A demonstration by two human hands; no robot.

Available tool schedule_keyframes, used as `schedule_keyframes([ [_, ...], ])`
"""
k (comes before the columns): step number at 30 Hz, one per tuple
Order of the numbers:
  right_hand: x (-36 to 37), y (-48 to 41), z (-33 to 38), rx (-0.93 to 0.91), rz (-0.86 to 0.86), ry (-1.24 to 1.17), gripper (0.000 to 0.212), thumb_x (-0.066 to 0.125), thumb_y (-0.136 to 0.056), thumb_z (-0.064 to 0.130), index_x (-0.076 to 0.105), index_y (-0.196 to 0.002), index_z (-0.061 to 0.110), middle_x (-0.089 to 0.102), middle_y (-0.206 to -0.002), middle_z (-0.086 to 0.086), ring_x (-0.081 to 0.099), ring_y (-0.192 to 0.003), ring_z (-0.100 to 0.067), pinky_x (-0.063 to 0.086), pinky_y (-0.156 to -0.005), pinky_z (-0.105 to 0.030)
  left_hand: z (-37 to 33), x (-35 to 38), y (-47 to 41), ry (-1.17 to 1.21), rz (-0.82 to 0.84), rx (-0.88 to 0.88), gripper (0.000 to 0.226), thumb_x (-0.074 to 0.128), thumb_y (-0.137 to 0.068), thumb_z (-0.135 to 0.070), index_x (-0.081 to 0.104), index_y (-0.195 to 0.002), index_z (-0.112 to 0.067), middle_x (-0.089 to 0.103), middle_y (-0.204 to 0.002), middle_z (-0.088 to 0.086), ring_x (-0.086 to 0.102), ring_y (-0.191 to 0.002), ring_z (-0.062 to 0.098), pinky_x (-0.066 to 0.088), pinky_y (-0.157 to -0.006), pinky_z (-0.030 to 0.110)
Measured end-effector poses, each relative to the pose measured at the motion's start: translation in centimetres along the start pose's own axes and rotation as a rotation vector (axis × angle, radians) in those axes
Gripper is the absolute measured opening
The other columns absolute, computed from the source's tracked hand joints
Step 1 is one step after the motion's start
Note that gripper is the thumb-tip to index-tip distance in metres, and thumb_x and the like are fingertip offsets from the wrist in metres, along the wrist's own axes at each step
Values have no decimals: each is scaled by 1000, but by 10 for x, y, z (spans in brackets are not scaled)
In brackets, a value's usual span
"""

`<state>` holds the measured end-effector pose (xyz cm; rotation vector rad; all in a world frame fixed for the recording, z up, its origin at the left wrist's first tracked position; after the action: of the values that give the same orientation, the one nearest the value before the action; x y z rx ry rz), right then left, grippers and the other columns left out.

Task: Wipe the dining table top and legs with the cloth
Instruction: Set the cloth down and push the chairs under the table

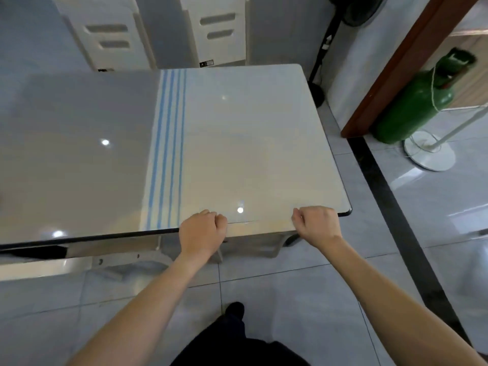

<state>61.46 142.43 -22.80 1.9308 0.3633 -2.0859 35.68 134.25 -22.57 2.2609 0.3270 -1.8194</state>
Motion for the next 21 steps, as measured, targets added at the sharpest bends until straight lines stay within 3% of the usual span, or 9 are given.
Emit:
schedule_keyframes([
  [4,-4,6,2,-27,29,12,62,3,-80,48,46,-51,14,44,-47,0,45,-48,-24,17,-44,-26,-2,-1,7,9,1,-8,40,40,-84,-29,59,-53,-12,57,-58,2,41,-49,20,23,-45,26],
  [8,-5,7,4,-37,89,37,67,-3,-79,49,48,-55,14,47,-52,0,47,-53,-23,21,-46,-29,-3,0,15,19,20,-2,44,39,-85,-28,51,-47,-12,53,-52,2,46,-45,22,26,-43,26],
  [13,0,16,3,-31,138,85,55,24,-99,38,37,-50,15,38,-47,2,41,-48,-21,22,-45,-29,0,4,29,51,46,-38,45,38,-86,-31,47,-47,-11,50,-51,3,49,-46,22,36,-44,28],
  [17,-2,24,8,-23,126,81,55,25,-99,37,40,-50,16,37,-46,4,45,-50,-22,19,-44,-28,5,5,32,53,40,-31,44,38,-85,-31,47,-47,-10,49,-50,3,45,-44,20,30,-42,25],
  [21,-7,29,8,-14,145,26,55,29,-101,37,37,-51,15,40,-49,2,45,-52,-22,23,-46,-29,3,3,34,61,22,-20,45,36,-87,-30,48,-48,-11,49,-51,2,47,-45,21,37,-44,27],
])
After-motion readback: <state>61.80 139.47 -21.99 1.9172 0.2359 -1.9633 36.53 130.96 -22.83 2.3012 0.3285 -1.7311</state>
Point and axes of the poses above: each hand's wrist, its own y-axis away from the middle knuckle, its own x-axis out of the palm, z = x × y, the point moved 9 cm from there along -y, towards the middle knuckle
